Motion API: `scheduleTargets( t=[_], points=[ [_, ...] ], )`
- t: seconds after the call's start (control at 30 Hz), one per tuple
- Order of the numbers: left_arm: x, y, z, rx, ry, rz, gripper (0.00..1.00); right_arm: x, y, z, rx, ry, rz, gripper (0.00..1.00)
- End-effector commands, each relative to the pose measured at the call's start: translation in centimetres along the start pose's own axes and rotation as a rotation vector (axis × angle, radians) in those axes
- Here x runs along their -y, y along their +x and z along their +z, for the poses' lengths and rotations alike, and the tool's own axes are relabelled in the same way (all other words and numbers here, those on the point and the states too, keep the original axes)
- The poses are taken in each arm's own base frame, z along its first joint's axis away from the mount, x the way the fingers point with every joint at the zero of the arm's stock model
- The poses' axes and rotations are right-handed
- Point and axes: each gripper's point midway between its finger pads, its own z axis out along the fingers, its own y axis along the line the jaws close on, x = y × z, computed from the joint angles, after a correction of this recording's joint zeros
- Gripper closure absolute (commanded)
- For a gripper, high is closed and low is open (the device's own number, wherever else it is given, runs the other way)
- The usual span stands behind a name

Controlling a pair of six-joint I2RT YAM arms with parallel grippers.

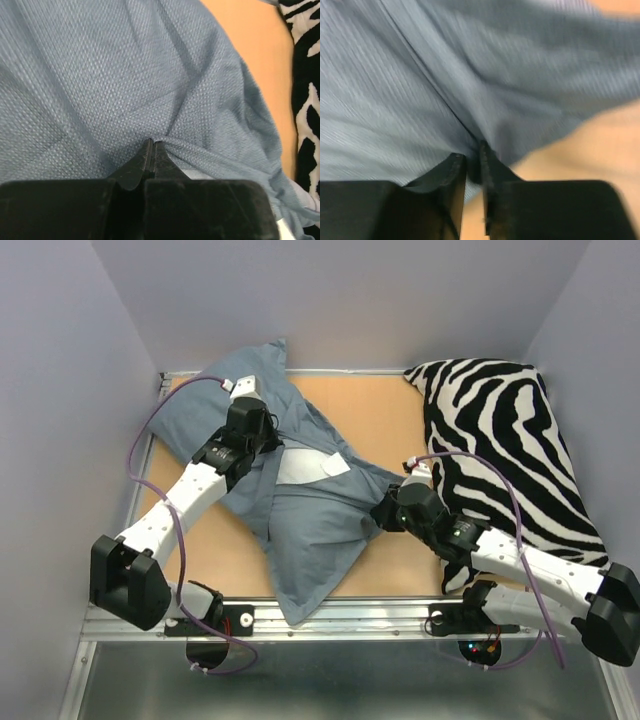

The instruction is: Remove the pillowcase from the pillow

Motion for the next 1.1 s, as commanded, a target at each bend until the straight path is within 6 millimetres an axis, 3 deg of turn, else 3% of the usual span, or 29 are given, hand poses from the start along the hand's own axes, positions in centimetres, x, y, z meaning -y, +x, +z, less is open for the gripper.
scheduleTargets(
  t=[0.0, 0.1, 0.2, 0.27, 0.3, 0.33, 0.37, 0.53, 0.6, 0.7, 0.73, 0.9, 0.97, 1.0, 1.07],
  points=[
    [0.2, -0.3, 1.3, 0.072, 0.032, -0.069, 1.0, 2.7, 2.7, -1.0, -0.103, 0.07, -0.038, 0.75],
    [0.5, 2.2, 1.7, 0.037, 0.042, -0.056, 1.0, -0.8, -0.3, -2.1, -0.068, -0.054, -0.107, 0.41],
    [0.4, 3.4, 1.6, 0.024, 0.045, -0.053, 1.0, -4.1, -4.1, -3.4, -0.008, -0.121, -0.123, 0.23],
    [0.2, 3.4, 1.2, 0.031, 0.046, -0.056, 1.0, -4.9, -5.6, -3.2, 0.005, -0.097, -0.136, 0.17],
    [0.1, 3.6, 1.1, 0.03, 0.045, -0.055, 1.0, -5.9, -8.0, -3.4, 0.06, -0.087, -0.132, 0.13],
    [0.0, 3.7, 0.9, 0.03, 0.045, -0.053, 1.0, -5.7, -7.7, -2.1, 0.036, -0.041, -0.152, 0.12],
    [0.1, 3.7, 0.7, 0.033, 0.05, -0.053, 1.0, -7.0, -9.9, -2.3, 0.08, -0.04, -0.146, 0.12],
    [-0.1, 3.5, 0.5, 0.042, 0.047, -0.051, 1.0, -7.5, -12.5, 1.0, 0.132, 0.094, -0.181, 0.05],
    [0.0, 3.5, 0.6, 0.039, 0.045, -0.052, 1.0, -6.8, -11.2, 3.6, 0.086, 0.151, -0.217, 0.05],
    [-0.1, 3.3, 1.3, 0.043, 0.022, -0.059, 1.0, -6.6, -8.8, 4.8, 0.001, 0.152, -0.209, 0.18],
    [-0.3, 3.5, 1.8, 0.034, 0.008, -0.058, 1.0, -5.3, -7.7, 4.3, -0.014, 0.17, -0.204, 0.29],
    [-0.9, 0.6, 3.8, 0.074, 0.006, -0.111, 1.0, -1.3, -4.5, 1.8, -0.046, 0.204, -0.163, 0.62],
    [-1.2, -0.1, 4.2, 0.08, -0.001, -0.118, 1.0, -0.1, -3.7, 0.4, -0.045, 0.203, -0.131, 0.66],
    [-1.1, -0.9, 4.2, 0.094, 0.001, -0.123, 1.0, 1.6, -1.9, 0.2, -0.077, 0.232, -0.134, 0.66],
    [-2.1, -1.9, 4.2, 0.109, -0.018, -0.148, 1.0, 3.2, -0.9, -0.5, -0.076, 0.265, -0.105, 0.67]
  ],
)
